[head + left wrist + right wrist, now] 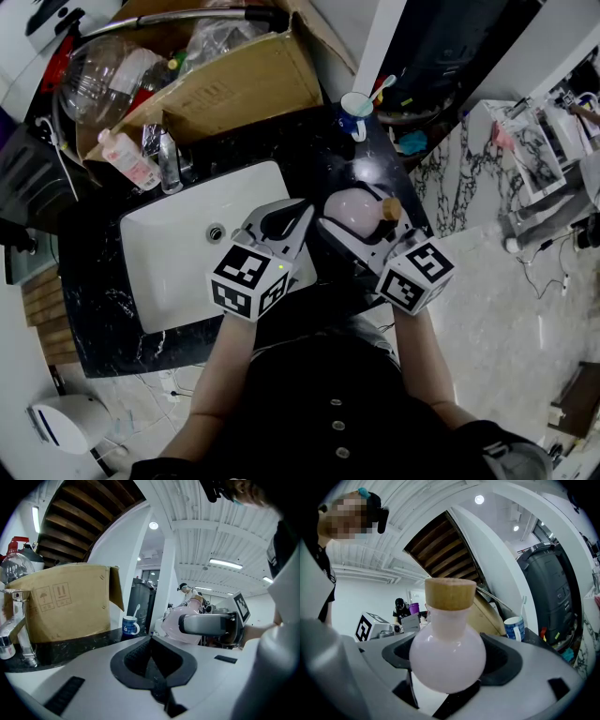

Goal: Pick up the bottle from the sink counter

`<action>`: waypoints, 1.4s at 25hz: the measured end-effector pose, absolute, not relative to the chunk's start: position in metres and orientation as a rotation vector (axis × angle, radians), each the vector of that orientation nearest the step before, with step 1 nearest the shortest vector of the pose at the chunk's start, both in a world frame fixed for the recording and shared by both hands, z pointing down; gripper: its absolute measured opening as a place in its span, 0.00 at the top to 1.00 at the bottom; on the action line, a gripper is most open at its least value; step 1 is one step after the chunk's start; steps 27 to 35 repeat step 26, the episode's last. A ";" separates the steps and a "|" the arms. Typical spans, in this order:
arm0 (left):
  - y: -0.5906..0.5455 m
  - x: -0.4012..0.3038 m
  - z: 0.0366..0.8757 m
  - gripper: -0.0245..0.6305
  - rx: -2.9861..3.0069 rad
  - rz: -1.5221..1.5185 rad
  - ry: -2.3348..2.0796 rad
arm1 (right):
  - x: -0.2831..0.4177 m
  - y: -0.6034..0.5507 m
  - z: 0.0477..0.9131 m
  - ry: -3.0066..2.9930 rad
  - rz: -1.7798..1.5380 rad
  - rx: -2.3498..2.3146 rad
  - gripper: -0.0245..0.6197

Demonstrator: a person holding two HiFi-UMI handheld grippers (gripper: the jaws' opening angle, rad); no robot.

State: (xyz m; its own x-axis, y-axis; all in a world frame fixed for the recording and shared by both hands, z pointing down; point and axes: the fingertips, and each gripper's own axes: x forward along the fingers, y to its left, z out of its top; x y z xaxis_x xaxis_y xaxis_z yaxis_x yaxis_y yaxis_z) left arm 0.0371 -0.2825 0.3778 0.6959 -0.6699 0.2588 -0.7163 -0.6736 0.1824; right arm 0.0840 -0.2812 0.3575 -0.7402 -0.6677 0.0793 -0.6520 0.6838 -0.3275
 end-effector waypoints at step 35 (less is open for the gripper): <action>-0.281 0.036 0.379 0.93 2.621 0.237 -1.094 | 0.082 -0.280 0.362 2.859 -0.539 -1.103 0.33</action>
